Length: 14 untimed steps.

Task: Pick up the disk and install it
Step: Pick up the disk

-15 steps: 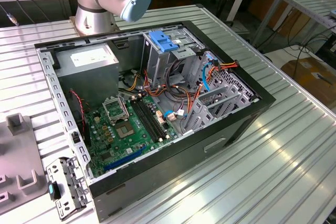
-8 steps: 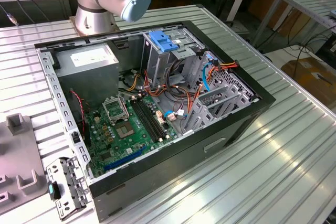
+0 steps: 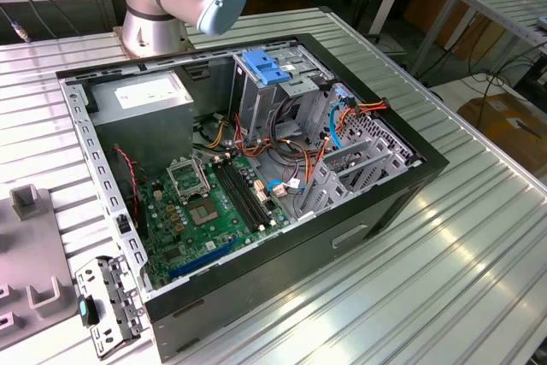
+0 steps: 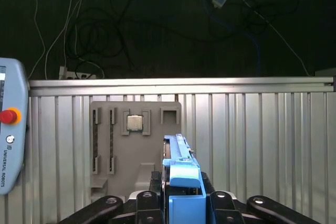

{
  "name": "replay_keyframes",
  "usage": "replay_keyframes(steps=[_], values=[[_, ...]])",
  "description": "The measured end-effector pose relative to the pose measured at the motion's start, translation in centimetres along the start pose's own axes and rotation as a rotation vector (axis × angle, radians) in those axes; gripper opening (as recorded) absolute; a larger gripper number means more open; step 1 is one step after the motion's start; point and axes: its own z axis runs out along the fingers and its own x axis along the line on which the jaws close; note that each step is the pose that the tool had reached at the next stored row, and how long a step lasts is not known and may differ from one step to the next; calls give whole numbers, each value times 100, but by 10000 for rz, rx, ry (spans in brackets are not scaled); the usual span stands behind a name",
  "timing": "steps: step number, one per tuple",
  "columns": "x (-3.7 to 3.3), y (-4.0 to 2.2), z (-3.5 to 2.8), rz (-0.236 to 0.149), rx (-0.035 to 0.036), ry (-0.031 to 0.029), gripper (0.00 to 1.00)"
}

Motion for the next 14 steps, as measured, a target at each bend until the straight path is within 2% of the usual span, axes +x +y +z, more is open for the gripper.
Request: replay_keyframes(steps=[14], values=[[-5, -256, -4, 0, 0, 0, 37]])
